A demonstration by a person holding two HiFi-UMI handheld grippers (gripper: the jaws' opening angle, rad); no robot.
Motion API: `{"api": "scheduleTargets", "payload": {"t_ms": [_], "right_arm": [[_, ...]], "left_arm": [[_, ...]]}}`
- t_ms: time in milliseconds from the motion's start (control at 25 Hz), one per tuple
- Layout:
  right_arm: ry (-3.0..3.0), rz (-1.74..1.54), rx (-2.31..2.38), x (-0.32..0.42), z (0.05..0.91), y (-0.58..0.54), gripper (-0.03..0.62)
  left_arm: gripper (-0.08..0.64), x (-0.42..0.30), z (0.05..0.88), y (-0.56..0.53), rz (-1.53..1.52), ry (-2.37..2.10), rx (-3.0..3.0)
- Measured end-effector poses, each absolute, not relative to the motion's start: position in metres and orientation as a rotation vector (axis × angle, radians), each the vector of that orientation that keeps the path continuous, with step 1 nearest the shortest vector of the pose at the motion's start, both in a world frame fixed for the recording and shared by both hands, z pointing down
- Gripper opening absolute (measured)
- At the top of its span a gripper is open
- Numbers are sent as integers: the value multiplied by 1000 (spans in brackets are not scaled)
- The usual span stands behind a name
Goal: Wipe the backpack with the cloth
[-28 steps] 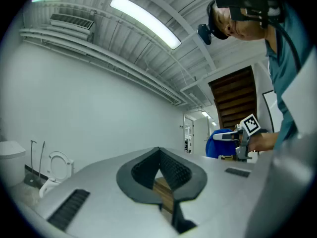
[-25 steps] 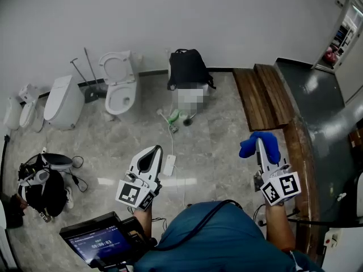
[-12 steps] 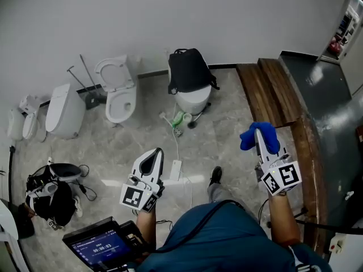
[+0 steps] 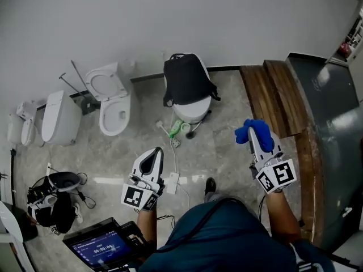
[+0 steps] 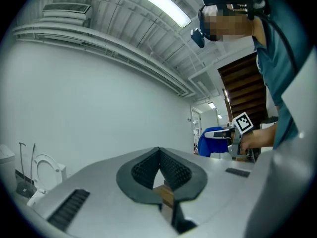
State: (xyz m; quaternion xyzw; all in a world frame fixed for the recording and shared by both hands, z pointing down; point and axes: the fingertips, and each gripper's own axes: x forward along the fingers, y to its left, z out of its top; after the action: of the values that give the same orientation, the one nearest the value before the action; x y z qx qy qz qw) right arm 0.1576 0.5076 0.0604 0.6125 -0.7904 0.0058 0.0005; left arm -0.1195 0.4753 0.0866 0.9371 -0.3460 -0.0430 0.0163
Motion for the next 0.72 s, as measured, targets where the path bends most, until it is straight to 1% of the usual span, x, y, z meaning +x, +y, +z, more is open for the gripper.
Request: {"api": "scheduleTargets", "payload": {"t_ms": [240,560,720], "right_arm": [[-2508,17,1847,183,73,411,20],[-2501,114,1790,192,107,324,20],[-2441,175,1771,194,131,245,20]], "left_arm": [[3,-84,80,404,-134,-1137,2920],[3,-66,85,328,-105,-1158,2944],[3,-62,99,245,-114,-1130,2918]]}}
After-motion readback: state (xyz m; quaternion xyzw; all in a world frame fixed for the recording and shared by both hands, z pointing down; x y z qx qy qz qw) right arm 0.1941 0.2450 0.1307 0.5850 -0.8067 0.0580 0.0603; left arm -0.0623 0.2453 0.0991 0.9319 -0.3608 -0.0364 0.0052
